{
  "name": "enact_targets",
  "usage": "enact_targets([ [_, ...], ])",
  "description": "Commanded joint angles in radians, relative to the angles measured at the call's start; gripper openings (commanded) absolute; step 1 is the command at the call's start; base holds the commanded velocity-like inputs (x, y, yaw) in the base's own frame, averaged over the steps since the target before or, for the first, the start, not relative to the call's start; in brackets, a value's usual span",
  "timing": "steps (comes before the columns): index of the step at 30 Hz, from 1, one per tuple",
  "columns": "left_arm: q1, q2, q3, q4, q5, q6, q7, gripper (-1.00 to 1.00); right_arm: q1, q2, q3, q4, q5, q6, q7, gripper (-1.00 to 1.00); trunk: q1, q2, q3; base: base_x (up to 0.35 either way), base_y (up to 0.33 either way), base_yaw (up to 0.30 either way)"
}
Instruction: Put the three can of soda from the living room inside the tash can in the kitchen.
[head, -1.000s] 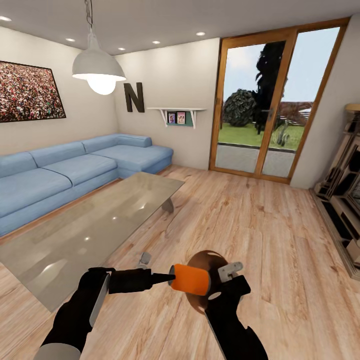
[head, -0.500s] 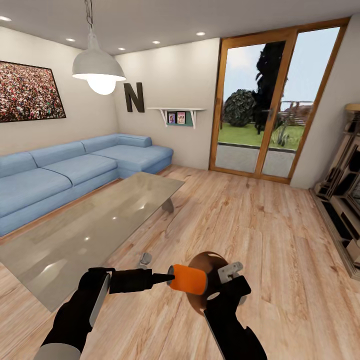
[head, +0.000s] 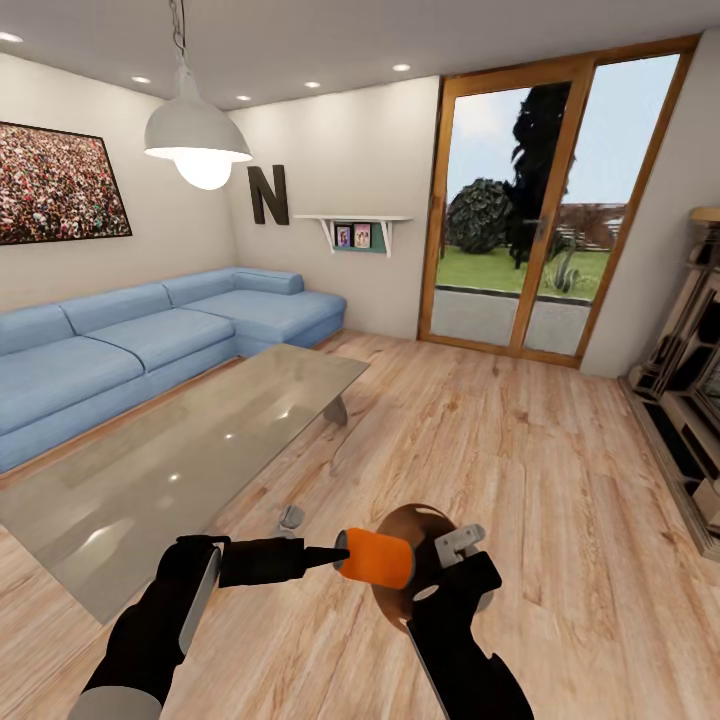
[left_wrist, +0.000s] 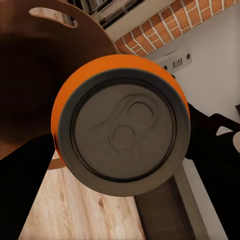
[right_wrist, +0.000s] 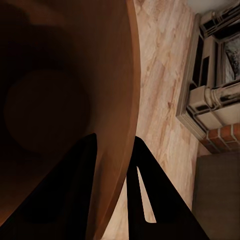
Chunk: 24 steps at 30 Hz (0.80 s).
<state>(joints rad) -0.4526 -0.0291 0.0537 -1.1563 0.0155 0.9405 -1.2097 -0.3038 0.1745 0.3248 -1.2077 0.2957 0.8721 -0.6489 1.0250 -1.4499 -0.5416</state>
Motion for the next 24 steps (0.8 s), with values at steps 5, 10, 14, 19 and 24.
enact_targets([
  [5, 0.0, 0.0, 0.0, 0.0, 0.0, -0.001, 0.0, -1.0, 0.0, 0.0, 0.002, -0.001, 0.027, 0.007, 0.001, -1.0, 0.0, 0.0, 0.0, 0.0, 0.0, 0.0],
  [10, 0.0, 0.0, 0.0, 0.001, -0.001, -0.002, 0.001, -1.0, 0.0, 0.0, 0.041, -0.001, 0.025, 0.008, -0.001, -1.0, 0.0, 0.0, 0.0, 0.0, 0.0, 0.0],
  [14, 0.0, 0.0, 0.0, 0.0, -0.002, -0.002, 0.001, -1.0, 0.0, 0.0, 0.054, -0.001, 0.025, 0.018, -0.009, -1.0, 0.0, 0.0, 0.0, 0.0, 0.0, 0.0],
  [19, 0.0, 0.0, -0.001, 0.0, -0.002, -0.002, 0.001, -1.0, 0.0, 0.0, 0.057, -0.002, 0.025, 0.035, -0.013, -1.0, 0.0, 0.0, 0.0, 0.0, 0.0, 0.0],
  [24, 0.0, 0.0, 0.0, 0.0, -0.032, -0.002, 0.001, -1.0, -0.001, 0.0, 0.058, -0.003, 0.025, 0.037, -0.014, -1.0, 0.0, 0.0, 0.0, 0.0, 0.0, 0.0],
])
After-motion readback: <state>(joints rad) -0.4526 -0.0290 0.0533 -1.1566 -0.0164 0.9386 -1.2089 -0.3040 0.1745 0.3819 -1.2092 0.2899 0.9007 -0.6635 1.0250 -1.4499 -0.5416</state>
